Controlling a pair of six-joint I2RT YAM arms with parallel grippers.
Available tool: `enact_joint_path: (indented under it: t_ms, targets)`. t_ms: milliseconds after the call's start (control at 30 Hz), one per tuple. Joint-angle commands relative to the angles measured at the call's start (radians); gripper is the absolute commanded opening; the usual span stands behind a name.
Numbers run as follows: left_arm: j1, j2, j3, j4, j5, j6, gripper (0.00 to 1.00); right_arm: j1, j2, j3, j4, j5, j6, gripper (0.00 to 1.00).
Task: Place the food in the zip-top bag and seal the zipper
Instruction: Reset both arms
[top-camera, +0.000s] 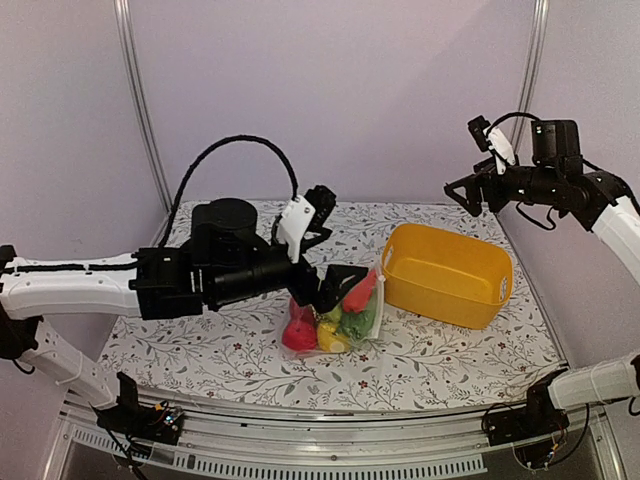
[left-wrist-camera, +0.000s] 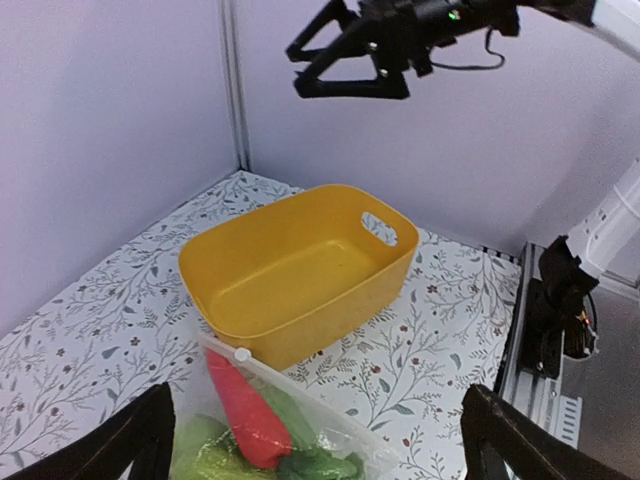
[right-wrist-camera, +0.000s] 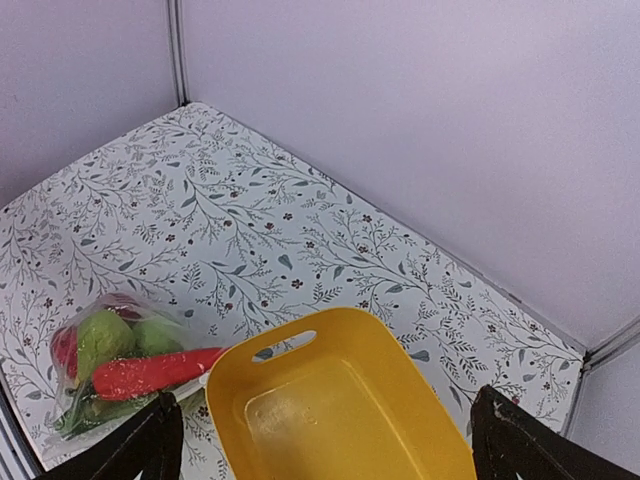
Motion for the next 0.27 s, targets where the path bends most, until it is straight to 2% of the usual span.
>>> enact_joint_path:
  t_ms: [0, 133, 233]
  targets:
    - [0.050, -0.095, 0.039, -0.133, -0.314, -0.086, 1.00, -0.002, -0.068, 0.006, 0.061, 0.121, 0.119, 0.99]
    - [0.071, -0.204, 0.022, -0.169, -0.502, -0.137, 1.00, -0.027, -0.114, -0.001, 0.073, 0.133, 0.135, 0.99]
    - [0.088, -0.292, -0.074, -0.112, -0.561, -0.186, 0.99, -0.054, -0.134, -0.045, 0.102, 0.131, 0.154, 0.99]
